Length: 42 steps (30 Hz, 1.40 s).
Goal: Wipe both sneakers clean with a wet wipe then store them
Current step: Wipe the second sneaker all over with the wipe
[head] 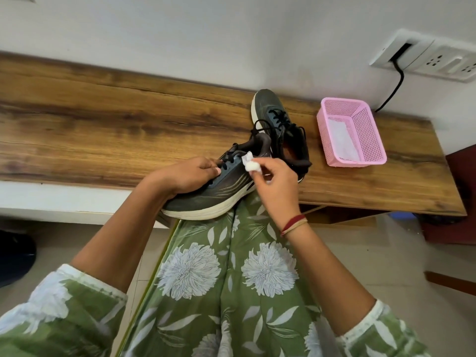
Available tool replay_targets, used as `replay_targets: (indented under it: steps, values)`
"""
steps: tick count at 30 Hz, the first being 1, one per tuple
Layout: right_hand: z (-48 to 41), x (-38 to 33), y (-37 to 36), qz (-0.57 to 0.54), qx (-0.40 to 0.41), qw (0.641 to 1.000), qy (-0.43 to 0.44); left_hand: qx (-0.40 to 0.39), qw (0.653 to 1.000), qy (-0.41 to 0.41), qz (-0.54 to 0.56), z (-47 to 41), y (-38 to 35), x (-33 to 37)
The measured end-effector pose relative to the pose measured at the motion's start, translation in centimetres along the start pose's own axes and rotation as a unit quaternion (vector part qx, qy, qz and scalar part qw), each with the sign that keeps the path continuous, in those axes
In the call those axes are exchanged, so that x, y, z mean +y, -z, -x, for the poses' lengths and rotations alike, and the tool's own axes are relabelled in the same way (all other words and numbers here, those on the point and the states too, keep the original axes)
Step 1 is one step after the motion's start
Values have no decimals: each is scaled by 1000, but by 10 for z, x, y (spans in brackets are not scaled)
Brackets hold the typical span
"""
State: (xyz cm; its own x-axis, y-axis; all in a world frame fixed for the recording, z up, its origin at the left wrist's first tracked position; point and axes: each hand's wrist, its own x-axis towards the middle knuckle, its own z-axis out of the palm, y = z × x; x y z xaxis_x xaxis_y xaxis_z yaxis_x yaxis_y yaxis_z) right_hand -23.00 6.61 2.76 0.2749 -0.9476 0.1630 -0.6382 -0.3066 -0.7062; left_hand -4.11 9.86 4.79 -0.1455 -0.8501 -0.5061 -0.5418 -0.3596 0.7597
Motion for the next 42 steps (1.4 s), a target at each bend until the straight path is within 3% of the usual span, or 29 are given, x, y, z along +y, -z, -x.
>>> replay_targets:
  steps: [4,7,9,12,18,21,23,28,31,33,36,40,42]
  values:
    - [12,-7,-18,105,4,994,14,1,1000,-3,-14,-3,0,-6]
    - [30,-17,-20,156,-59,979,118,1,1000,-12,-21,-4,0,-4]
    - [19,-5,-10,231,-60,956,170,0,999,-16,-28,-3,1,-2]
    - [-7,17,2,285,1,950,127,0,1000,-6,-24,-3,0,-2]
    - [32,-6,-5,144,-145,963,178,3,1000,-8,-22,-5,2,-2]
    - [14,5,-2,177,-90,970,138,0,1000,-6,-21,-5,1,-2]
    - [17,-2,-4,153,-100,977,110,1,1000,-2,-12,-5,1,-2]
    - [46,-22,-5,201,-163,930,259,-6,1000,-4,-19,-7,4,-5]
    - [28,-9,-6,227,-101,948,200,-4,1000,6,-1,-7,4,-4]
    - [37,-13,-10,199,-117,957,175,0,1000,3,-9,-5,5,-3]
    - [51,-17,-11,184,-160,942,230,2,1000,-4,-10,-3,6,-7]
    - [40,-8,-13,184,-84,973,114,18,999,14,27,-4,3,-5]
    - [52,-18,-18,175,-109,969,140,18,999,21,43,-1,5,-3]
